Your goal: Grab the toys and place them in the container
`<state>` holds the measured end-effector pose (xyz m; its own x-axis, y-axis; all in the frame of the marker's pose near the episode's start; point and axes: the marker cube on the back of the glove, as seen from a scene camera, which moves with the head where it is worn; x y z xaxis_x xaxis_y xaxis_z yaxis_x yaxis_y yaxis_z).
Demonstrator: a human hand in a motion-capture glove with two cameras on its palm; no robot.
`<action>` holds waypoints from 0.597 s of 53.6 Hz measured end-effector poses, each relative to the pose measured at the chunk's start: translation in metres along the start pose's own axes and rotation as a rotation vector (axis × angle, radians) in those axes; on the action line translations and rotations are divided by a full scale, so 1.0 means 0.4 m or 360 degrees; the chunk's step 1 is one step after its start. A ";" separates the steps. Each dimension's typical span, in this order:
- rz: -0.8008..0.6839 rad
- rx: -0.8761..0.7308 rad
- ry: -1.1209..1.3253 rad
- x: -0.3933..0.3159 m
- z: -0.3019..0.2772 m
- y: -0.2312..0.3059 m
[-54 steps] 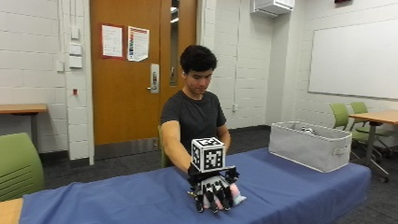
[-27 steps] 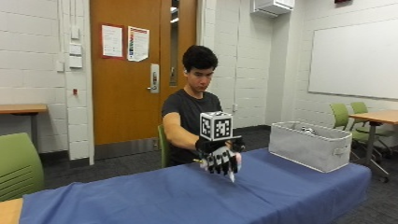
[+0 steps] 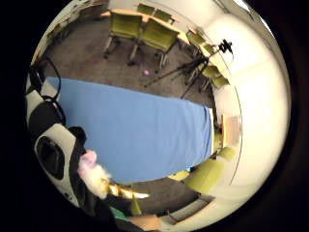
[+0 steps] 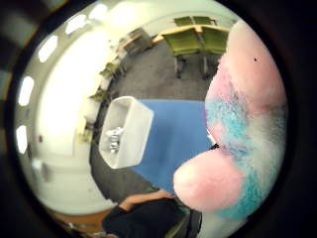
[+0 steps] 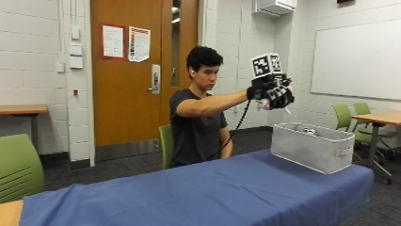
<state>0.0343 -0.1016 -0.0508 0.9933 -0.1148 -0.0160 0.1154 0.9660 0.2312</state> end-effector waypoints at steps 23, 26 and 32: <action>-0.0645 0.0003 -0.0102 -0.746 0.041 -0.156; -0.0579 -0.0040 -0.0211 -0.678 0.066 -0.194; -0.0573 -0.0146 -0.0110 -0.656 0.114 -0.205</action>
<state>-0.2362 -0.1614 -0.0213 0.8861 -0.4632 -0.0141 0.4607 0.8773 0.1345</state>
